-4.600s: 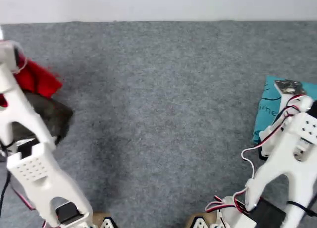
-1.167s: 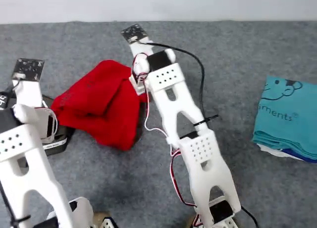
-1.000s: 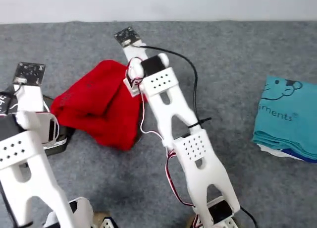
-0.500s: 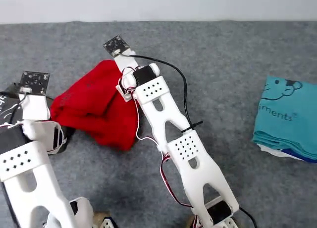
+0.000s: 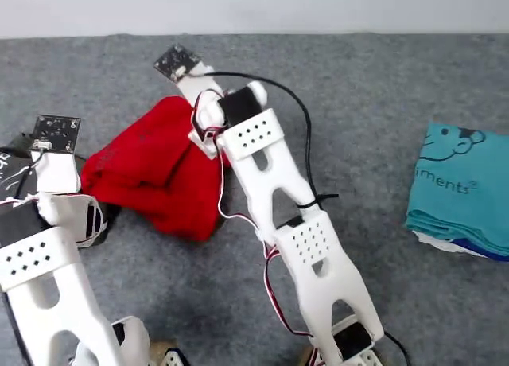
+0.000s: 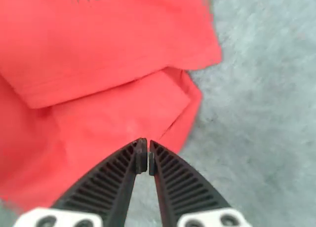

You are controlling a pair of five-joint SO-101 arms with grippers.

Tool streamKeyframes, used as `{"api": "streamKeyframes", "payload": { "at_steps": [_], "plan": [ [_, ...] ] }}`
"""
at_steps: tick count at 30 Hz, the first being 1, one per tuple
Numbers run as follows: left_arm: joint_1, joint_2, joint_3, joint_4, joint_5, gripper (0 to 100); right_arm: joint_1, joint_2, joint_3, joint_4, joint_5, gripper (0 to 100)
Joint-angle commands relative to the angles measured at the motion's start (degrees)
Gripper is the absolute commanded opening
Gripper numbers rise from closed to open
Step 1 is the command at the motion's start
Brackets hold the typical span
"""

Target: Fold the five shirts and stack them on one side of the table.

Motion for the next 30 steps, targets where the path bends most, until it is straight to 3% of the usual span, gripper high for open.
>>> {"api": "streamKeyframes", "payload": {
  "at_steps": [1, 7, 12, 14, 25, 30],
  "plan": [
    [-0.26, -1.58, -0.48, -0.62, -0.18, 14, 0.75, -10.51, 7.12, 2.51, 1.41, 0.9],
    [-0.26, -1.58, -0.4, -0.62, -0.18, 14, 1.1, -13.76, 18.81, -3.12, -1.85, 4.1],
    [-0.26, -1.58, -0.4, -0.62, -0.18, 14, 0.66, -9.19, 19.52, -9.8, -10.81, 25.7],
    [-0.35, -1.58, -0.4, -0.53, -0.18, 14, -0.84, -6.99, 19.52, -10.15, -12.57, 28.4],
    [-0.35, -1.58, 0.4, -0.7, -0.09, 14, -7.16, 1.89, 19.43, -10.07, -12.92, 25.6],
    [-0.35, -1.58, 2.86, -0.79, -0.09, 14, -7.96, 3.12, 19.43, -4.62, -12.31, 7.2]
  ]
}}
